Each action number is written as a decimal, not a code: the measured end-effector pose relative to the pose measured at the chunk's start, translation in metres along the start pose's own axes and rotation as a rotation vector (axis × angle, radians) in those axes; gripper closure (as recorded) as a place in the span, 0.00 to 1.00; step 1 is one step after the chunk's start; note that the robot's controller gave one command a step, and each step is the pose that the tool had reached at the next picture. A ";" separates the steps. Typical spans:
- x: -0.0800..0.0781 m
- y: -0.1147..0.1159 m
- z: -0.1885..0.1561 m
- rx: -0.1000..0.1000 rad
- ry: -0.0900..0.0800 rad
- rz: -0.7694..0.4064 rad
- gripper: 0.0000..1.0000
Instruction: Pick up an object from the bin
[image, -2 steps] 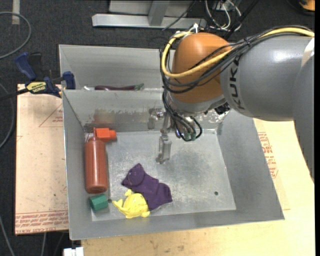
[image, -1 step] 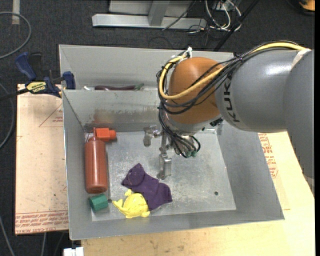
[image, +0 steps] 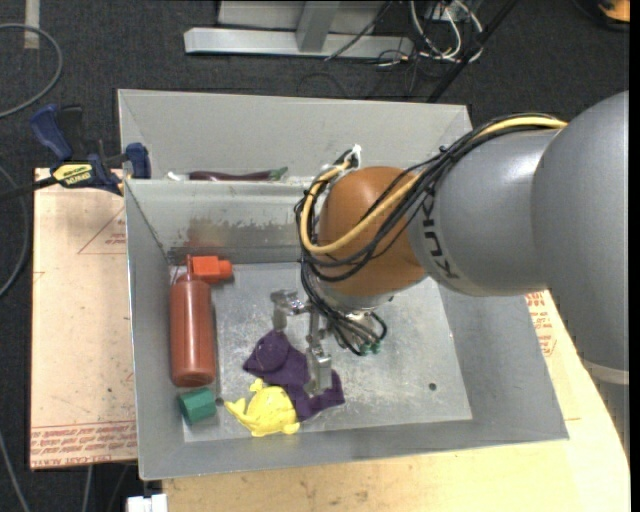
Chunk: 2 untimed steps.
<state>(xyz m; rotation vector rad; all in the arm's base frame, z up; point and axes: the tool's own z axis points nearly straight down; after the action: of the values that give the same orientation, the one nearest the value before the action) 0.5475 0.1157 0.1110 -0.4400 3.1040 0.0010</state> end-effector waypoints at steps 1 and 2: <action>-0.027 0.005 0.041 -0.004 0.000 0.095 1.00; -0.027 0.005 0.041 -0.004 0.000 0.096 1.00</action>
Offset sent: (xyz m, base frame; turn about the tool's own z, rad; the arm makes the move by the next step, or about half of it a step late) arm 0.0000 0.0000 0.0000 0.0000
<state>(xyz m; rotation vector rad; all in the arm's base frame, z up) 0.5721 0.1276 0.0706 -0.2909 3.1216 0.0076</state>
